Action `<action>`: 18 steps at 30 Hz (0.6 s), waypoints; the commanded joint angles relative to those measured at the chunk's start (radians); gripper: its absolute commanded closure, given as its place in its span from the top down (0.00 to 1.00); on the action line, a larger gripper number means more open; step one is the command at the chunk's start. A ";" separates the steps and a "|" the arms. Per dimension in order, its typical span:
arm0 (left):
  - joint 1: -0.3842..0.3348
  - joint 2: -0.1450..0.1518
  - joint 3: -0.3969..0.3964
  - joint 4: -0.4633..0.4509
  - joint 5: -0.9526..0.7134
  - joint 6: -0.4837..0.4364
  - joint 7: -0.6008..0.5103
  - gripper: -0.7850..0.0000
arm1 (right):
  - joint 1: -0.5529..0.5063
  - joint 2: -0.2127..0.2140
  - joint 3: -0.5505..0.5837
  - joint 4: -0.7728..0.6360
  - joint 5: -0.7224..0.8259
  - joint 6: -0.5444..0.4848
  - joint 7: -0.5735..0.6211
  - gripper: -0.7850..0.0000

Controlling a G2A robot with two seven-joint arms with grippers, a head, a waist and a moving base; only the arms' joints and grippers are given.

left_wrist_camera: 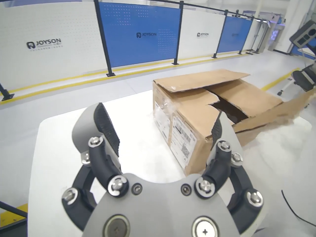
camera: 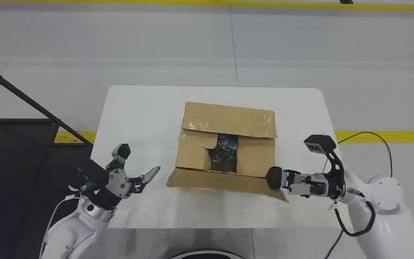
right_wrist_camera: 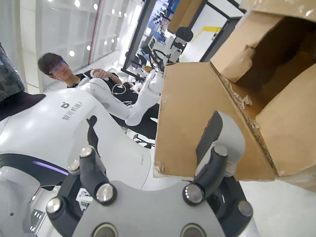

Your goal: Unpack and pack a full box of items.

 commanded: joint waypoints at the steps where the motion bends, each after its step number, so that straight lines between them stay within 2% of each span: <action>1: -0.004 0.003 0.010 0.006 0.034 -0.035 -0.014 1.00 | -0.010 0.008 -0.021 -0.017 -0.054 -0.009 -0.009 1.00; 9: -0.026 0.012 0.053 0.042 0.134 -0.113 -0.090 1.00 | -0.013 0.041 -0.088 -0.038 -0.111 -0.055 -0.056 1.00; 13: -0.042 0.017 0.076 0.062 0.183 -0.145 -0.146 1.00 | -0.004 0.051 -0.092 -0.023 -0.033 -0.094 -0.094 1.00; 18: -0.061 0.019 0.095 0.085 0.183 -0.148 -0.158 1.00 | 0.025 0.052 -0.087 0.045 0.140 -0.108 -0.108 1.00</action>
